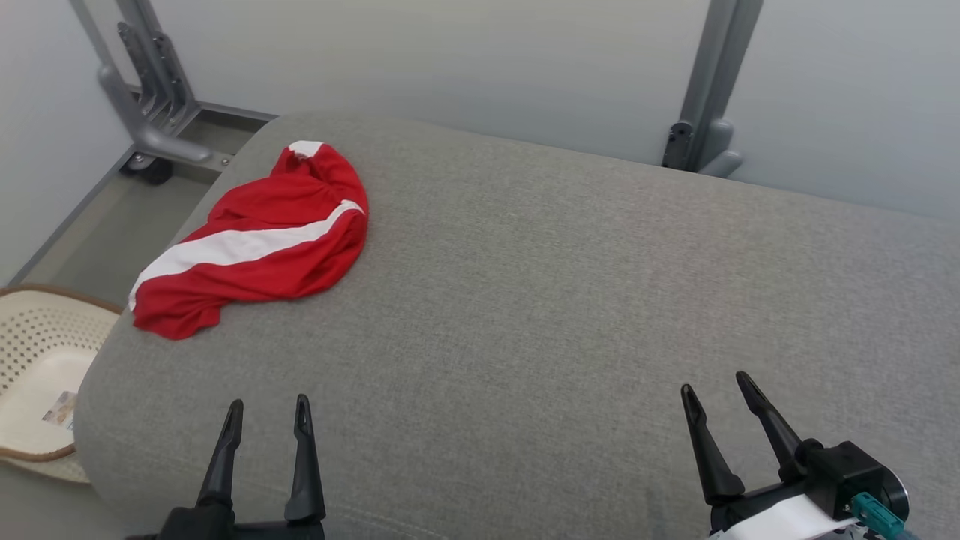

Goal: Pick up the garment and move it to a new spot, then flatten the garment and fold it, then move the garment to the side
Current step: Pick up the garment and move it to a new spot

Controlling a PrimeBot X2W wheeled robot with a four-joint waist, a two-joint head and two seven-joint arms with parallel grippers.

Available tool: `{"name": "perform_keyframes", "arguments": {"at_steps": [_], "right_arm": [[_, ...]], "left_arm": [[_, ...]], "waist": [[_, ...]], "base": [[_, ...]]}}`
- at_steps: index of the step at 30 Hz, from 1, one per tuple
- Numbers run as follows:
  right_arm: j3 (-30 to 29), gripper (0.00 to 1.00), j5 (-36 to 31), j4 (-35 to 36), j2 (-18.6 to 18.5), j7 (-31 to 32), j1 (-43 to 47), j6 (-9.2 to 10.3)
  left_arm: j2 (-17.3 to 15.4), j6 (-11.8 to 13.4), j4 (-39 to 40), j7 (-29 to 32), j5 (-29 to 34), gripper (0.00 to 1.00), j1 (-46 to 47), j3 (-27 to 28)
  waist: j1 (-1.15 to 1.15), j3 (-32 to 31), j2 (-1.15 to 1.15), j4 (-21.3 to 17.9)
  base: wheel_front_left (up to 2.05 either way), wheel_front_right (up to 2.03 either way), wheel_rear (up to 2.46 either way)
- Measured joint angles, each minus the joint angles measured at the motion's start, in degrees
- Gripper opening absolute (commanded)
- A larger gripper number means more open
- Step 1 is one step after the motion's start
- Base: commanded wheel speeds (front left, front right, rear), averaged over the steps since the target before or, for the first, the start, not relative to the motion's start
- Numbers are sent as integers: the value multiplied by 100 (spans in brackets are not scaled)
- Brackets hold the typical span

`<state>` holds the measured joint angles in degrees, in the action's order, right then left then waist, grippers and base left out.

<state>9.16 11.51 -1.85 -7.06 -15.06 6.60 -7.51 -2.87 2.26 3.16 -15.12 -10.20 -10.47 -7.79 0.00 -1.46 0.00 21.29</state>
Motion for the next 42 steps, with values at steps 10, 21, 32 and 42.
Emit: {"name": "perform_keyframes", "arguments": {"at_steps": [10, 21, 32, 42], "right_arm": [[-23, 100, 116, -24, 32, 0, -36, 0], [1, 100, 162, -37, -3, 0, -42, 0], [13, 100, 145, 26, -250, 0, -43, 0], [69, 100, 113, 131, -917, 0, -437, 0]], "left_arm": [[0, 123, 36, 0, -44, 100, 27, -2], [0, 176, 24, 0, -81, 100, 57, 11], [-1, 202, -342, 0, -421, 100, 876, 83], [-4, 59, -1503, -1, -1145, 100, 2842, 513]], "waist": [[0, 74, 0, 605], [0, 63, 0, 763], [0, 353, 0, 678], [0, 1141, 0, 530]], "base": [[0, 0, 0], [0, 0, 0], [0, 0, 0], [0, 0, 0]]}}
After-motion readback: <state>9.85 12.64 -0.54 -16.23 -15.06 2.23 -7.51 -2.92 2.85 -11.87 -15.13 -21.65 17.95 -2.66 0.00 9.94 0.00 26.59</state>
